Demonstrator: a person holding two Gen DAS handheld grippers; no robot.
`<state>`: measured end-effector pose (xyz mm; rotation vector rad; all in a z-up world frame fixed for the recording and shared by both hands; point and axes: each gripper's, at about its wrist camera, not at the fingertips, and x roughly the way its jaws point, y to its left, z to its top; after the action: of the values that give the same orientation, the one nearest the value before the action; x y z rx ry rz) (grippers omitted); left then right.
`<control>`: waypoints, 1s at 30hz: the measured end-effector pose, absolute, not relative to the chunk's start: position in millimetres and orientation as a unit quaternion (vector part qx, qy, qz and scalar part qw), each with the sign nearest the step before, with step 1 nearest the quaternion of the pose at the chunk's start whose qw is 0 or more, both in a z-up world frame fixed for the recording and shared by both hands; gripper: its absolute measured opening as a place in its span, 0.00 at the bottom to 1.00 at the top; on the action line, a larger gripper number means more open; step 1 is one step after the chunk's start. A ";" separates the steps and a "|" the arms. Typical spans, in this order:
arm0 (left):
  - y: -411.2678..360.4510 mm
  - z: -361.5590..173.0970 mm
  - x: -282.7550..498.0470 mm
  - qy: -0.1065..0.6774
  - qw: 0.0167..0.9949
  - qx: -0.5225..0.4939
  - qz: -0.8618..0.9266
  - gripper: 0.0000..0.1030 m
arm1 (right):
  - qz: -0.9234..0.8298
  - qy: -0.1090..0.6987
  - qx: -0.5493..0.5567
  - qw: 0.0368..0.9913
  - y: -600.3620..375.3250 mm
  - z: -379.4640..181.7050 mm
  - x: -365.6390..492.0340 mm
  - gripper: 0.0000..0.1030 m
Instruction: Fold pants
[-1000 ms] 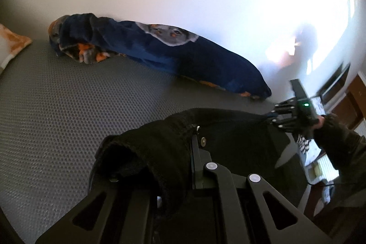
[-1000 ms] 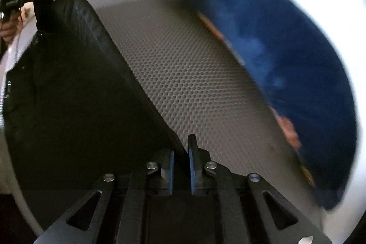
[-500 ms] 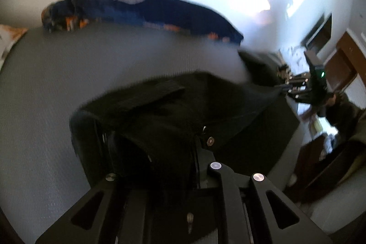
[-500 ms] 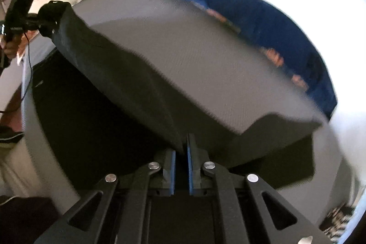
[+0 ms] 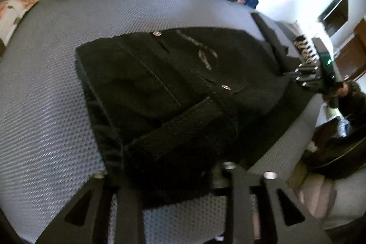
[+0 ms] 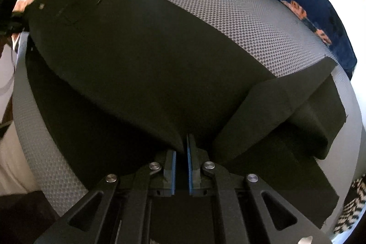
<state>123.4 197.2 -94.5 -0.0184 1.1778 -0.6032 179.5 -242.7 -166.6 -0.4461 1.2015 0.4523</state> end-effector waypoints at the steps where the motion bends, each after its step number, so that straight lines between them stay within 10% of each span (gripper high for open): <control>1: 198.3 -92.7 118.3 0.548 0.787 -0.001 -0.283 0.48 | 0.209 0.554 -0.206 0.779 -242.9 -166.3 178.8 0.06; 4: 207.3 -81.9 106.3 0.546 0.803 0.016 -0.239 0.70 | 0.208 0.550 -0.207 0.782 -245.4 -166.4 176.4 0.06; 23: 242.3 -102.4 92.7 0.532 0.733 -0.420 -0.060 0.69 | 0.216 0.524 -0.180 0.804 -252.0 -163.5 166.8 0.09; 25: 245.8 -109.5 97.1 0.525 0.732 -0.431 -0.041 0.62 | 0.216 0.523 -0.176 0.806 -253.0 -163.0 166.5 0.09; 27: 245.8 -110.4 103.6 0.523 0.738 -0.426 -0.034 0.26 | 0.214 0.523 -0.174 0.807 -252.5 -162.0 167.1 0.09; 30: 242.9 -99.9 114.9 0.527 0.751 -0.396 -0.046 0.19 | 0.206 0.519 -0.162 0.814 -252.6 -154.0 164.0 0.09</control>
<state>114.9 242.9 -99.9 -0.8648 1.1509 -0.1005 164.0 -252.6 -154.0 -0.3455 1.1070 0.4386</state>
